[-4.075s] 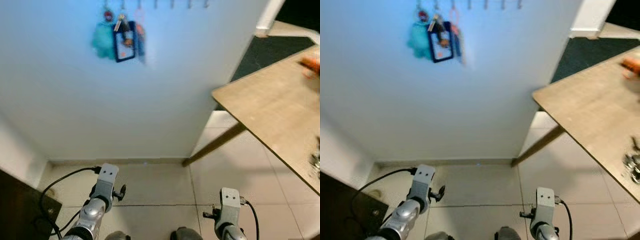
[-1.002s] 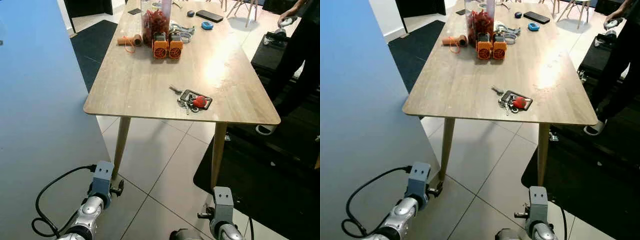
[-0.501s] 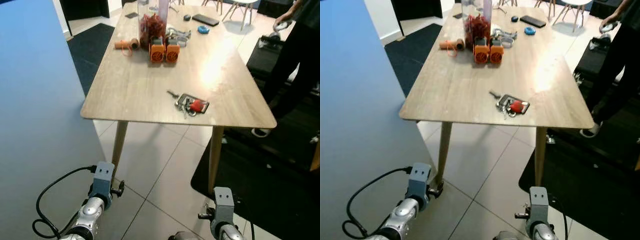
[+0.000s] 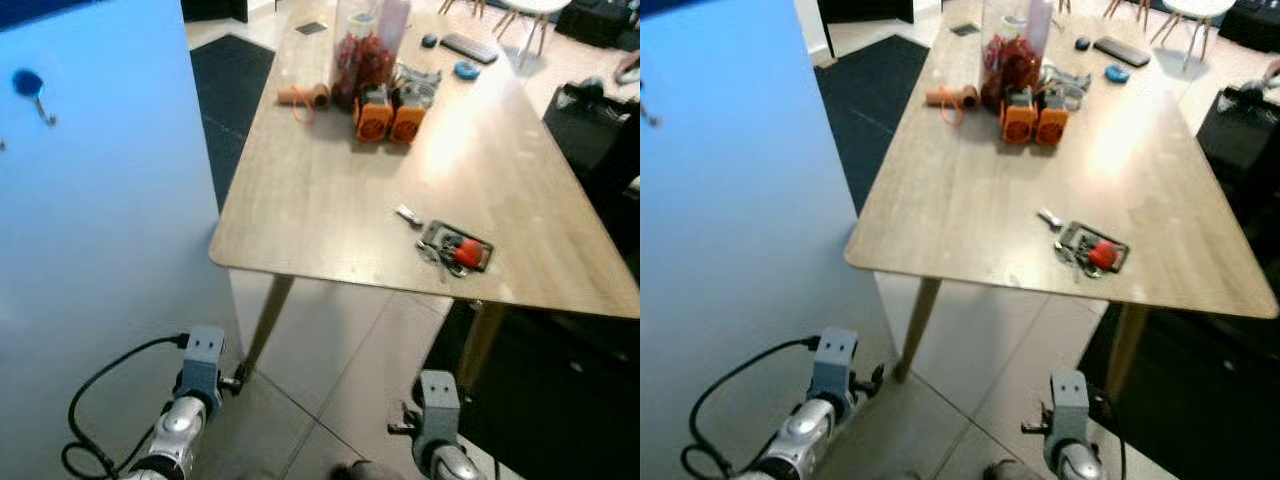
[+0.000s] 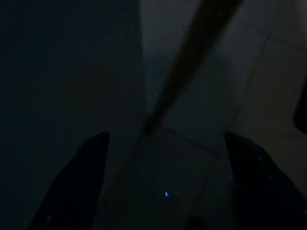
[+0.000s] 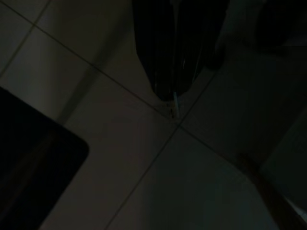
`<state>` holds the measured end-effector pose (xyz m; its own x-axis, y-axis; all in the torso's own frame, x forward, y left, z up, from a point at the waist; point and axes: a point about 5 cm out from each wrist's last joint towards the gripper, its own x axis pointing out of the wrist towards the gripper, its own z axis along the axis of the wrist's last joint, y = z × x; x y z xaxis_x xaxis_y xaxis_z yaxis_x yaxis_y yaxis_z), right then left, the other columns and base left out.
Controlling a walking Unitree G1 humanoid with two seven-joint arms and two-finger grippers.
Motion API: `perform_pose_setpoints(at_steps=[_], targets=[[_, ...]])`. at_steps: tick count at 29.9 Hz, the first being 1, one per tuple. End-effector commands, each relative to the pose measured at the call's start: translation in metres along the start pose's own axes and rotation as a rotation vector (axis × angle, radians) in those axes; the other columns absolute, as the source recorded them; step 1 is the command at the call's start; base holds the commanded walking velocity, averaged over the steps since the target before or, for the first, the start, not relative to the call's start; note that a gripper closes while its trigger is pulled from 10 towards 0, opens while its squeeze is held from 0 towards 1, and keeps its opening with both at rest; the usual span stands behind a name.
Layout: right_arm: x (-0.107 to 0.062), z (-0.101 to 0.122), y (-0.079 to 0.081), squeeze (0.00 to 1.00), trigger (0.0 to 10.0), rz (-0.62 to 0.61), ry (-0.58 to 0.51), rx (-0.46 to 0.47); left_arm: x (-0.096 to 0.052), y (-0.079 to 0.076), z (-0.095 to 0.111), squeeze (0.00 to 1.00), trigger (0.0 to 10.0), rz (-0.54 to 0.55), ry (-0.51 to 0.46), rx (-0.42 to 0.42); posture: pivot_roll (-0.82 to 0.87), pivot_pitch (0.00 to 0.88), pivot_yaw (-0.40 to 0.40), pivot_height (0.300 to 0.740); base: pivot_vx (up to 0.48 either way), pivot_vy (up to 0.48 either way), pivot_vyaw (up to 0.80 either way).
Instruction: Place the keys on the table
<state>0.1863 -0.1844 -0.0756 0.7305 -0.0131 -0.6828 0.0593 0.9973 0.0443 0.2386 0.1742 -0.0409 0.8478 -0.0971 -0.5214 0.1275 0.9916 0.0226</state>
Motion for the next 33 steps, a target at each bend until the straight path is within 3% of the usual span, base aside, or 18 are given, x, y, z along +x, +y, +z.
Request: perform_pose_setpoints(at_steps=[1, 10, 33], targets=[[-0.0025, -0.0072, -0.0014, 0.00, 10.0, -0.005, 0.024, 0.002, -0.0027, -0.0016, -0.0066, 0.00, 10.0, -0.004, 0.018, -0.010, 0.04, 0.075, -0.013, 0.740, 0.000, 0.000, 0.00], [-0.0028, -0.0081, -0.0005, 0.00, 10.0, -0.001, 0.027, 0.000, -0.0036, -0.0046, -0.0073, 0.00, 10.0, -0.030, 0.009, 0.004, 0.04, 0.077, -0.012, 0.740, 0.000, 0.000, 0.00], [-0.0047, -0.0128, -0.0006, 0.00, 10.0, 0.000, 0.037, -0.002, -0.0042, -0.0073, -0.0078, 0.00, 10.0, -0.049, 0.005, 0.005, 0.04, 0.087, -0.012, 0.740, 0.000, -0.337, 0.00]])
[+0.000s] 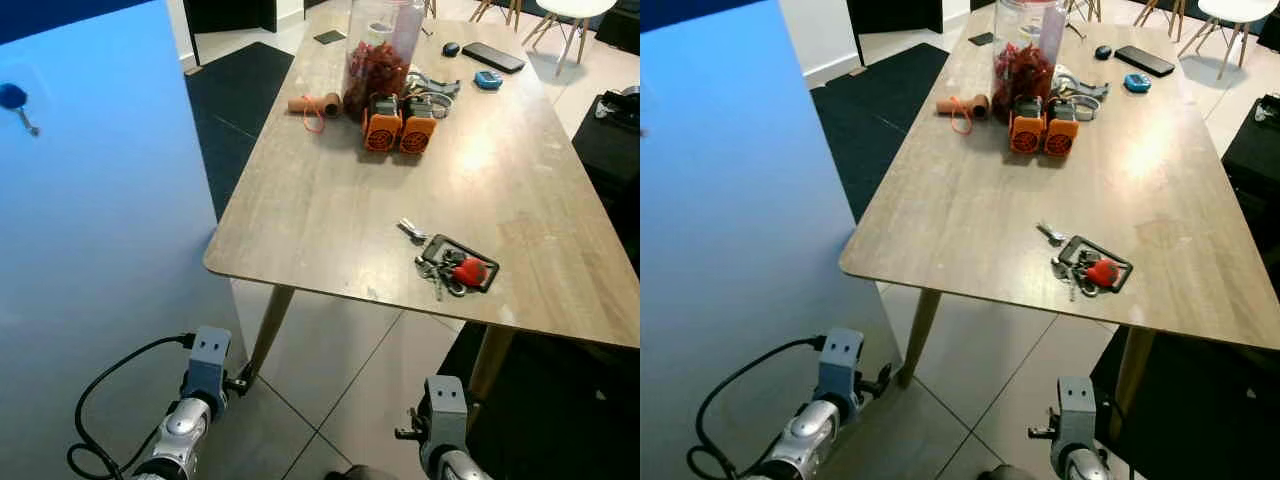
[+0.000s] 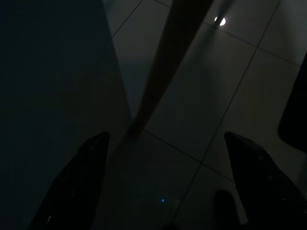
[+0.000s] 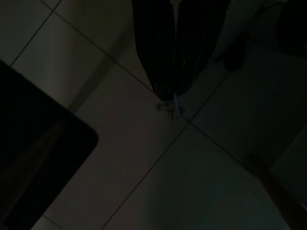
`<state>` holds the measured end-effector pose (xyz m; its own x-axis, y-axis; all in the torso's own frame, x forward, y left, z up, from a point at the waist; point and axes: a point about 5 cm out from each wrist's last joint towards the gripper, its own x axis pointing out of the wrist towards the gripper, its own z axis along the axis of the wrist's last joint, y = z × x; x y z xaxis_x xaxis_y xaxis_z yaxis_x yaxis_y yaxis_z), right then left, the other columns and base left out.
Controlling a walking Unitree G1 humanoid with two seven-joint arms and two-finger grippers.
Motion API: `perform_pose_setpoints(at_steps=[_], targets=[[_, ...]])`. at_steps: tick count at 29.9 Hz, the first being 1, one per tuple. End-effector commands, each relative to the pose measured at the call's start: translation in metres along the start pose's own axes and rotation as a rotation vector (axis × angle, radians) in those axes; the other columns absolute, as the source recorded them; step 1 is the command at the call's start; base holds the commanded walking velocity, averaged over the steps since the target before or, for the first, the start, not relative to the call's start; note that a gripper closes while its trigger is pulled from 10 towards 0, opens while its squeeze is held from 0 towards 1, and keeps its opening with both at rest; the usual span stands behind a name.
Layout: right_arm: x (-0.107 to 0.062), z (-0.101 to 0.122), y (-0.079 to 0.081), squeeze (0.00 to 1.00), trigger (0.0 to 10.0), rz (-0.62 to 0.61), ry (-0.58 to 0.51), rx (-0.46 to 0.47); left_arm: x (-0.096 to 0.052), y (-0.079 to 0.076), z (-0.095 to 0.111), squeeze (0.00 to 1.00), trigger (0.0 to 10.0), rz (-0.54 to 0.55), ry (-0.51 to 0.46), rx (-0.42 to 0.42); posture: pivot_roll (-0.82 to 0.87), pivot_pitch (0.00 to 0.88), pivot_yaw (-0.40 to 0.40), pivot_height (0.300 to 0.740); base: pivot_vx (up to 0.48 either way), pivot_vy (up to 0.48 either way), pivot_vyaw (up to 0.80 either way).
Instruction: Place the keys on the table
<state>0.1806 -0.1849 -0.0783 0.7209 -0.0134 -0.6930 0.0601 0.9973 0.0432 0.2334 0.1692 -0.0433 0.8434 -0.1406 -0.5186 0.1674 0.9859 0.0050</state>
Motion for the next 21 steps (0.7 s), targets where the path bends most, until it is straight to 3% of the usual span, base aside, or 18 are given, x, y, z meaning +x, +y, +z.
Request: perform_pose_setpoints(at_steps=[1, 21], targets=[[-0.0023, -0.0070, 0.0003, 0.00, 10.0, 0.001, 0.023, -0.002, -0.0015, -0.0017, -0.0035, 0.00, 10.0, -0.006, 0.009, -0.001, 0.04, 0.087, -0.012, 0.740, 0.000, -0.337, 0.00], [-0.0033, -0.0090, -0.0009, 0.00, 10.0, -0.001, 0.027, -0.004, -0.0006, -0.0034, -0.0029, 0.00, 10.0, -0.013, 0.013, 0.001, 0.04, 0.089, -0.011, 0.740, 0.000, -0.339, 0.00]])
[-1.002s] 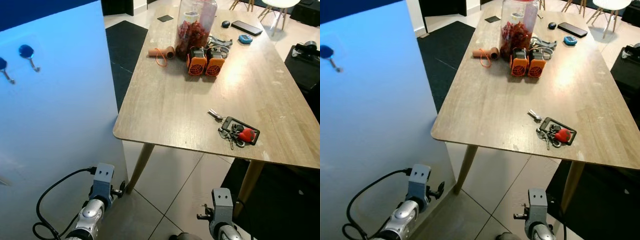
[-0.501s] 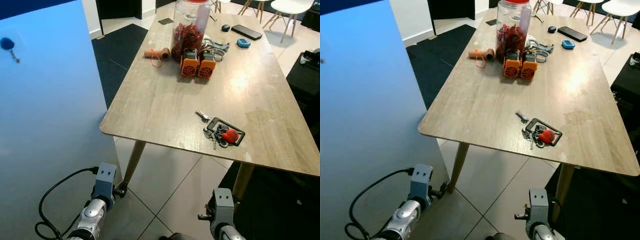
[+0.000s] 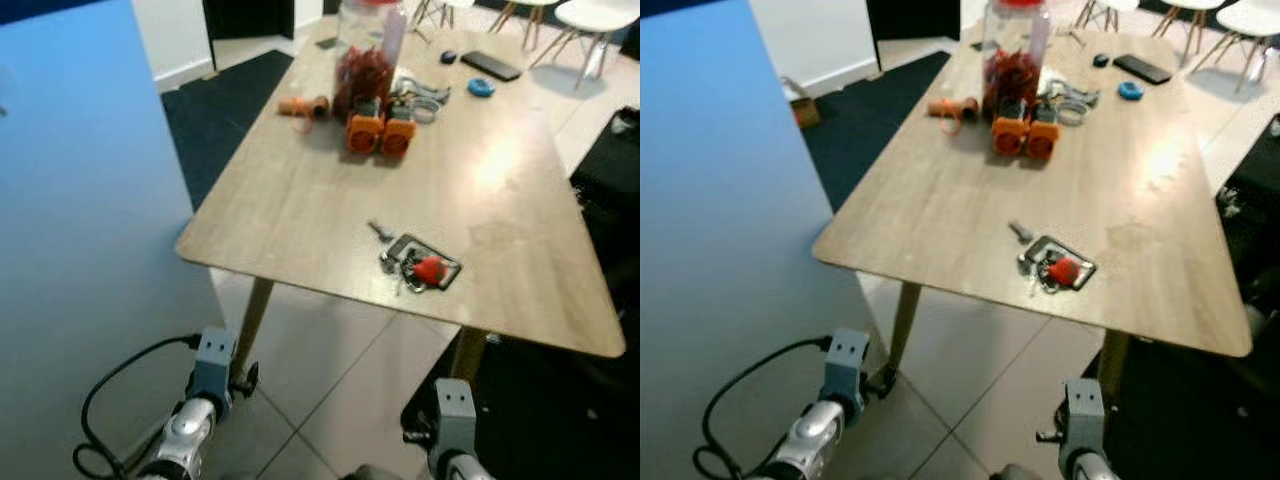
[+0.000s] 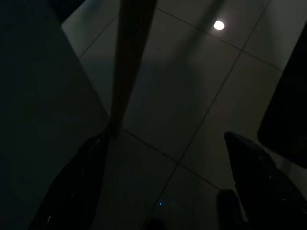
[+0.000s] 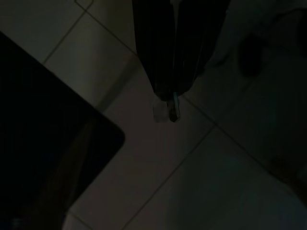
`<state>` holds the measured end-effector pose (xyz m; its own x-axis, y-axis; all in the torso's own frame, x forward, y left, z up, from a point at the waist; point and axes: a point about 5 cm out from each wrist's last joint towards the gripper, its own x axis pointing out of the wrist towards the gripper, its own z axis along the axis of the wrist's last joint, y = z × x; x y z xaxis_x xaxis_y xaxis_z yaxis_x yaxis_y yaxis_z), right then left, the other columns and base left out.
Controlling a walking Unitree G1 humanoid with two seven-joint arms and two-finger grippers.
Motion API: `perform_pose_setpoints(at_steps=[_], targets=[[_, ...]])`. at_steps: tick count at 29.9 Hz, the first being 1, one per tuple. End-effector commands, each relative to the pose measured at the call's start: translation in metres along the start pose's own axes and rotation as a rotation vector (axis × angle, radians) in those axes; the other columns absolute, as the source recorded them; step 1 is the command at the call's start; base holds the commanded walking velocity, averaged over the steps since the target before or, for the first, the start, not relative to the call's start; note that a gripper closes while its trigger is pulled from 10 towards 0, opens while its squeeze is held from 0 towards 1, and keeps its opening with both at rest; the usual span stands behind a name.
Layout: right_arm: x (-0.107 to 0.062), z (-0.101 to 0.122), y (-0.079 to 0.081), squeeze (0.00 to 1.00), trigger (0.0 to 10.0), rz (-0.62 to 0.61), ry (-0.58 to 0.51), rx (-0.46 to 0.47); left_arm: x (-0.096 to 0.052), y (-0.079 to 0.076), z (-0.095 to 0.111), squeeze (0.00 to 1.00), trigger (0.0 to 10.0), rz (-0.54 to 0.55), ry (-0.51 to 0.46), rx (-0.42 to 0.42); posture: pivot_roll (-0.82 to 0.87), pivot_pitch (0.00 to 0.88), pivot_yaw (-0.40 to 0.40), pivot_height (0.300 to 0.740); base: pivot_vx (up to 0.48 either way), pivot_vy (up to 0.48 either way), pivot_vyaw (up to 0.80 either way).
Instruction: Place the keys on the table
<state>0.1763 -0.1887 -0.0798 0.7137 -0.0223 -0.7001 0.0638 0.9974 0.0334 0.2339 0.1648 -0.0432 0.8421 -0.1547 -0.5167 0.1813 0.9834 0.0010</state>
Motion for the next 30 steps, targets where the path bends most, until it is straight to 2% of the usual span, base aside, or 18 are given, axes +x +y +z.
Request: perform_pose_setpoints(at_steps=[1, 5, 22, 26, 30], targets=[[-0.0013, -0.0053, 0.0033, 0.00, 10.0, 0.008, 0.018, 0.000, -0.0013, 0.0005, -0.0033, 0.00, 10.0, 0.001, 0.014, -0.003, 0.04, 0.088, -0.011, 0.740, 0.000, 0.000, 0.00], [-0.0014, -0.0055, 0.0031, 0.00, 10.0, 0.008, 0.019, 0.000, -0.0003, 0.0002, -0.0031, 0.00, 10.0, 0.003, 0.024, -0.026, 0.04, 0.085, -0.009, 0.740, 0.000, 0.000, 0.00], [-0.0027, -0.0072, -0.0016, 0.00, 10.0, -0.007, 0.022, 0.004, 0.0015, -0.0001, -0.0016, 0.00, 10.0, 0.000, 0.036, -0.016, 0.04, 0.086, -0.007, 0.740, 0.000, 0.000, 0.00], [-0.0027, -0.0073, -0.0018, 0.00, 10.0, -0.007, 0.022, 0.005, 0.0018, -0.0009, -0.0006, 0.00, 10.0, -0.016, 0.034, 0.021, 0.04, 0.086, -0.008, 0.740, 0.000, 0.000, 0.00], [-0.0027, -0.0072, -0.0019, 0.00, 10.0, -0.007, 0.022, 0.004, 0.0019, -0.0032, -0.0014, 0.00, 10.0, -0.026, 0.038, 0.032, 0.04, 0.089, -0.009, 0.740, 0.000, -0.480, 0.00]])
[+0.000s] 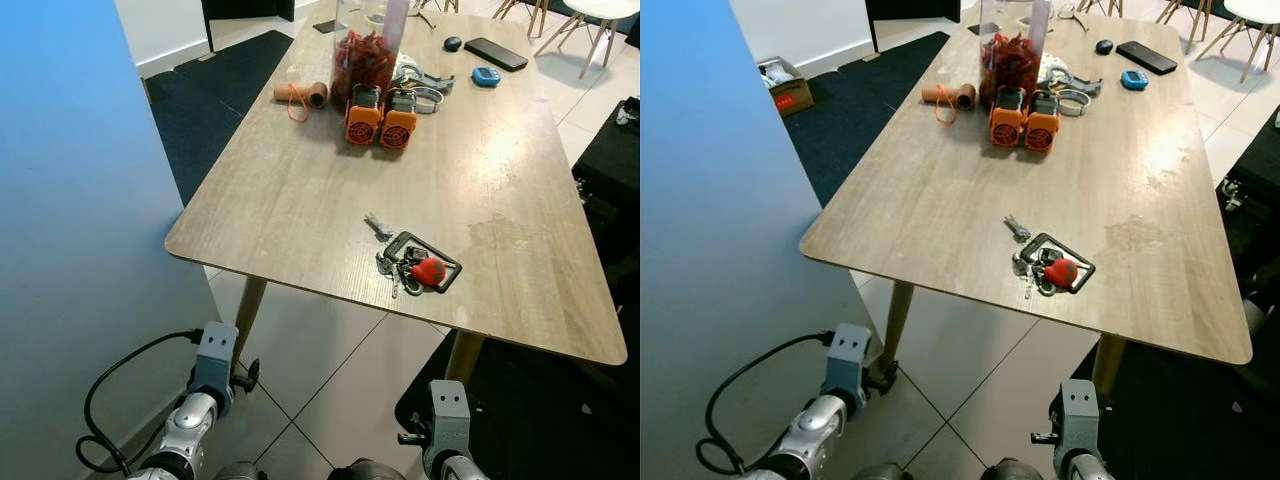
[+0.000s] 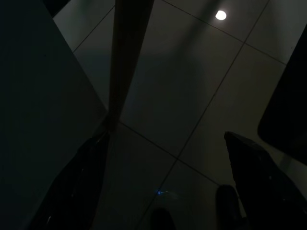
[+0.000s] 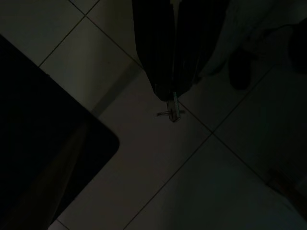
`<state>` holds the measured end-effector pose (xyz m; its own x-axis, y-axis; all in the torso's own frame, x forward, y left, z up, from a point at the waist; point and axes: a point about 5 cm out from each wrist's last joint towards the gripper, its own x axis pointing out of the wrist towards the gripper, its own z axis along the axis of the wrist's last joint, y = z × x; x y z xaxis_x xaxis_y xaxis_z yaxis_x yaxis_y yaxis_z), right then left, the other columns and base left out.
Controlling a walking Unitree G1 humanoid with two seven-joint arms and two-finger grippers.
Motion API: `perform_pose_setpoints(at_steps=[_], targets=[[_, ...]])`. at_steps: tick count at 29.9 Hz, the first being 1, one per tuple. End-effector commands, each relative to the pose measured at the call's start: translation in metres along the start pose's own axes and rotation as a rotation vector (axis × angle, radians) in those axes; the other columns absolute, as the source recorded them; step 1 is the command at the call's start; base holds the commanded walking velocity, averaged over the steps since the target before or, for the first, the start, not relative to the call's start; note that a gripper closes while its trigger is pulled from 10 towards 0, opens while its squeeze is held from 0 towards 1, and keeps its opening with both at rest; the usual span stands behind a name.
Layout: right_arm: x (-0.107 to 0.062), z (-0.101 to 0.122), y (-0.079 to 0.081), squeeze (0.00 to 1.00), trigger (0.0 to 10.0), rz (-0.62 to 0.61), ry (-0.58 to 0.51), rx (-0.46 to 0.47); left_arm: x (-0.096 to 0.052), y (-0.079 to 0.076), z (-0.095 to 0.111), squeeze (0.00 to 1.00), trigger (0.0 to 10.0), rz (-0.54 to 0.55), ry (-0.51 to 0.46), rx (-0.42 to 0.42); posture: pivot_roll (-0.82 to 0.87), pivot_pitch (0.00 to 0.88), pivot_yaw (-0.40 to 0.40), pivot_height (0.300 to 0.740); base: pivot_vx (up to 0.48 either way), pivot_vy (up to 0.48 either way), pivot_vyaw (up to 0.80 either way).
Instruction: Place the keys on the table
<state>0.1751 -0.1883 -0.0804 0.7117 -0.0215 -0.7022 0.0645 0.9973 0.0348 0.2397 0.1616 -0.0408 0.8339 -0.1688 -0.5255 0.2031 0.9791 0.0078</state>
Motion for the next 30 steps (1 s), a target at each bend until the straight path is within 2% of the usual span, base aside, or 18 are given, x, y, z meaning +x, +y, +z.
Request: perform_pose_setpoints(at_steps=[1, 3, 5, 19, 24, 25, 27, 28, 29, 30], targets=[[-0.002, -0.006, -0.002, 0.00, 10.0, -0.007, 0.019, 0.003, -0.002, -0.002, -0.007, 0.00, 10.0, -0.012, 0.029, 0.019, 0.04, 0.089, -0.009, 0.740, 0.000, -0.480, 0.00], [-0.002, -0.006, -0.002, 0.00, 10.0, -0.007, 0.019, 0.003, -0.002, -0.002, -0.008, 0.00, 10.0, -0.009, 0.036, 0.010, 0.04, 0.089, -0.009, 0.740, 0.000, -0.480, 0.00], [-0.002, -0.005, -0.002, 0.00, 10.0, -0.007, 0.018, 0.004, -0.003, -0.001, -0.009, 0.00, 10.0, 0.008, 0.045, -0.032, 0.04, 0.090, -0.009, 0.740, 0.000, 0.000, 0.00], [-0.002, -0.005, -0.004, 0.00, 10.0, -0.012, 0.018, 0.003, -0.001, -0.002, -0.009, 0.00, 10.0, -0.001, 0.055, -0.027, 0.04, 0.086, -0.010, 0.740, 0.000, 0.000, 0.00], [-0.003, -0.004, -0.010, 0.00, 10.0, -0.037, 0.015, 0.022, -0.001, -0.002, -0.008, 0.00, 10.0, -0.004, 0.054, -0.029, 0.04, 0.083, -0.010, 0.740, 0.000, 0.000, 0.00], [-0.003, -0.004, -0.014, 0.00, 10.0, -0.056, 0.013, 0.035, 0.000, -0.003, -0.007, 0.00, 10.0, -0.004, 0.053, -0.030, 0.04, 0.083, -0.012, 0.740, 0.000, 0.000, 0.00], [-0.009, -0.006, -0.037, 0.00, 10.0, -0.165, 0.008, 0.090, 0.000, -0.003, -0.006, 0.00, 10.0, -0.002, 0.048, -0.033, 0.03, 0.077, -0.017, 0.740, 0.000, 0.000, 0.00], [-0.009, -0.006, -0.037, 0.00, 10.0, -0.165, 0.008, 0.090, 0.000, -0.003, -0.006, 0.00, 10.0, -0.002, 0.048, -0.033, 0.03, 0.077, -0.017, 0.740, 0.000, 0.000, 0.00], [-0.016, -0.013, -0.057, 0.00, 10.0, -0.247, 0.020, 0.105, 0.000, -0.004, -0.006, 0.00, 10.0, 0.000, 0.044, -0.036, 0.03, 0.074, -0.020, 0.740, 0.000, 0.000, 0.00], [-0.018, -0.014, -0.062, 0.00, 10.0, -0.264, 0.026, 0.099, 0.001, -0.004, -0.006, 0.00, 10.0, 0.000, 0.044, -0.036, 0.03, 0.074, -0.020, 0.740, 0.000, 0.000, 0.00]])
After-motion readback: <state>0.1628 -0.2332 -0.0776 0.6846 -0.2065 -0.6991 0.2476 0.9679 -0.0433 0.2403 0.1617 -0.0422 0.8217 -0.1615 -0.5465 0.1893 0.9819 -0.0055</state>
